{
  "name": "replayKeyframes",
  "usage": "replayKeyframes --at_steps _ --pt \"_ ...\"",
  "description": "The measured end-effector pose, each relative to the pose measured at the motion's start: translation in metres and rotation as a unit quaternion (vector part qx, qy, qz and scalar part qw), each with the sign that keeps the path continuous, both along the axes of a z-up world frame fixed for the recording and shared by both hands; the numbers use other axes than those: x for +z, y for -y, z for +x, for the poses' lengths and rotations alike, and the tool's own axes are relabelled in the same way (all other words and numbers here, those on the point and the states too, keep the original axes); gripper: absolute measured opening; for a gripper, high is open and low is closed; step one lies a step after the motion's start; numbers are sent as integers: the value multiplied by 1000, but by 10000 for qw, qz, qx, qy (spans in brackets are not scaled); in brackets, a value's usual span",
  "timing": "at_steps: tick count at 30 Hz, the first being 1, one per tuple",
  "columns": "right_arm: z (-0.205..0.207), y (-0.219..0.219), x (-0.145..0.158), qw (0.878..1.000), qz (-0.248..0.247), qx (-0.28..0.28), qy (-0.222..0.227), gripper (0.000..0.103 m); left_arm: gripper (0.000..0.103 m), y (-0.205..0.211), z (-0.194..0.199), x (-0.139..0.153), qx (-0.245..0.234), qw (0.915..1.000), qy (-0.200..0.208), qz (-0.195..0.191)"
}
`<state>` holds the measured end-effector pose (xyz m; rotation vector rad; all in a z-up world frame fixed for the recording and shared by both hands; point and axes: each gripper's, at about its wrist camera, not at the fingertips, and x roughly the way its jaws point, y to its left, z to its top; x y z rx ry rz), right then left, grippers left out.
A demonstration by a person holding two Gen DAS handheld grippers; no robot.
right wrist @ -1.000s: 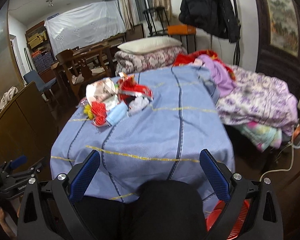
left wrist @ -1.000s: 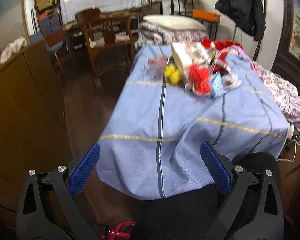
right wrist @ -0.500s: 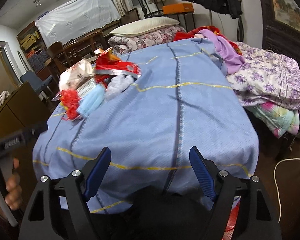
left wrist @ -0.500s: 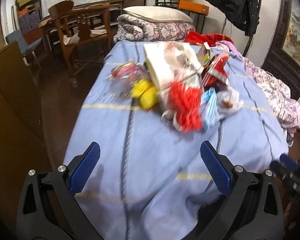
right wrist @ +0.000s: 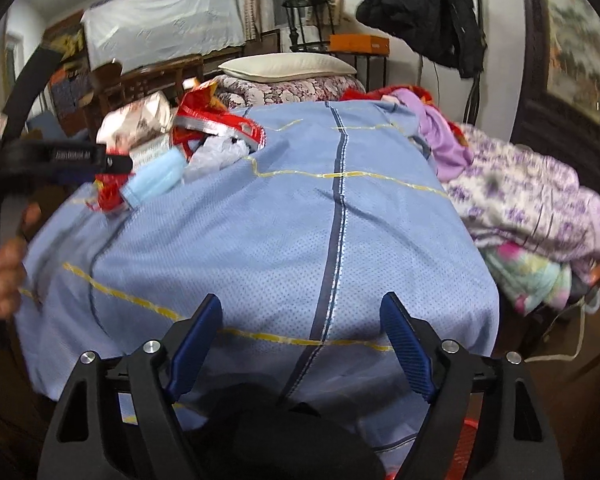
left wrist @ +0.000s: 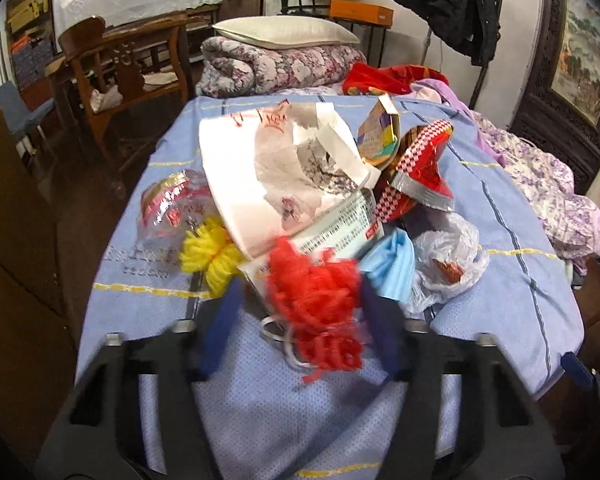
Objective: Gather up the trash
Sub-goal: 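Grasp the red mesh net with the left tool while the right tool grasps the white plastic bag, then carry the red net and white bag to the red wastebasket and release both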
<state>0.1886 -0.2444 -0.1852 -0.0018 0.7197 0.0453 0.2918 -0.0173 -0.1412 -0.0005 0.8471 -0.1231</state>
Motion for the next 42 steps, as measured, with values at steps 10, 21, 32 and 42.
replayKeyframes --at_steps 10,21,32,42 --pt "5 -12 -7 9993 -356 124 -38 98 36 -46 -48 17 0 9976 163 -672" --pt "60 -25 57 9947 842 583 44 71 36 -87 -61 19 297 9937 376 -1012" --pt "135 -75 28 9974 131 458 -537 40 36 -115 -64 1 348 9926 384 -1099" --pt "81 -49 75 9957 794 465 -107 17 36 -96 -76 23 -115 9920 608 -1100"
